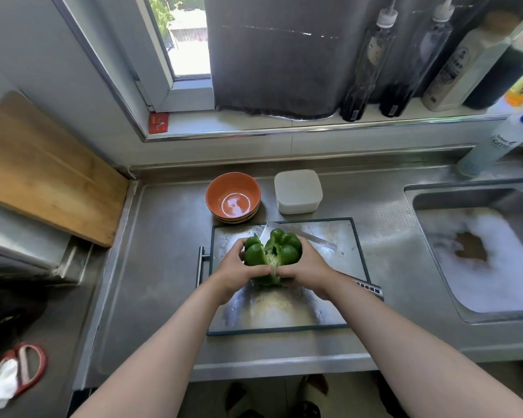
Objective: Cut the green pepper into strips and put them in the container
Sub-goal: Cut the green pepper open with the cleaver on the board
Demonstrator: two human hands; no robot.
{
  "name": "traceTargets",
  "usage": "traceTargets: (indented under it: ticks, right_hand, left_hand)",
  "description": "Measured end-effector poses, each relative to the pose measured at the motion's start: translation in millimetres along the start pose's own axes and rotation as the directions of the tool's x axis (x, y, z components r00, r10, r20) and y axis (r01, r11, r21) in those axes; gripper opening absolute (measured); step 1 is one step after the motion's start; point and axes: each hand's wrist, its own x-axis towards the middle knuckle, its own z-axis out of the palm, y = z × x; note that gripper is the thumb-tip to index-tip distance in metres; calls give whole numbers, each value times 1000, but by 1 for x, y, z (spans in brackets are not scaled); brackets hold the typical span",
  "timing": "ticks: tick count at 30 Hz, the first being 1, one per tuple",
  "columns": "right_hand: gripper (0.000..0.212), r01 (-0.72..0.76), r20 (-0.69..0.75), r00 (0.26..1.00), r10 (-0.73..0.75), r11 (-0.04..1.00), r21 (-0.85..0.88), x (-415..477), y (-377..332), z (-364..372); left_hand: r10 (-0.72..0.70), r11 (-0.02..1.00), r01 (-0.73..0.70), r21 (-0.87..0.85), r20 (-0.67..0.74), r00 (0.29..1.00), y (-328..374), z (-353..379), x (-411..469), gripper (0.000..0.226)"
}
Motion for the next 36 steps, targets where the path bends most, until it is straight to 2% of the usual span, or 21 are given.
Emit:
traceTargets:
  ticks: [2,3,4,6,8,10,12,14,22,32,36]
  right_hand:
    - [82,15,-47,999,-22,990,-141,3,3,4]
    - [82,27,-58,997,-40,977,-210,4,4,7]
    - [79,38,-66,996,-57,965,-258,4,4,10]
    - [73,37,-83,994,-65,950,-311,6,5,14]
    - [71,12,-101,994,-50,938,-346,7,5,15]
    - [71,-2,-91,995,-35,928,-373,6,6,17]
    - [73,3,-74,997,-34,925,-381,4,8,16]
    - [74,13,-73,996,-44,924,-382,2,8,16]
    - [69,4,-83,996,-36,934,-358,-4,7,15]
    - [68,9,-113,993,-47,949,-316,-5,13,17]
    - [68,15,-159,985,-71,945,-328,-4,15,25]
  left_hand:
    - [71,970,-59,237,-46,996,1,4,1,74]
    - [155,913,-113,392,-79,985,3,6,1,75]
    - [266,833,-186,522,-83,960,4,7,2,80]
    - [406,630,-304,715,30,913,8,8,5,89]
    - [388,438,-337,834,163,907,10,11,4,91]
    - [294,378,-295,877,189,937,7,11,4,101]
    - [228,406,-260,876,179,957,0,8,5,108]
    - [222,472,-254,844,164,961,-6,3,5,104]
    - [322,612,-333,717,159,934,-21,-6,1,78]
    - [361,704,-338,624,96,928,-36,-9,0,77]
    - [398,731,-325,600,12,917,-44,-1,-5,76]
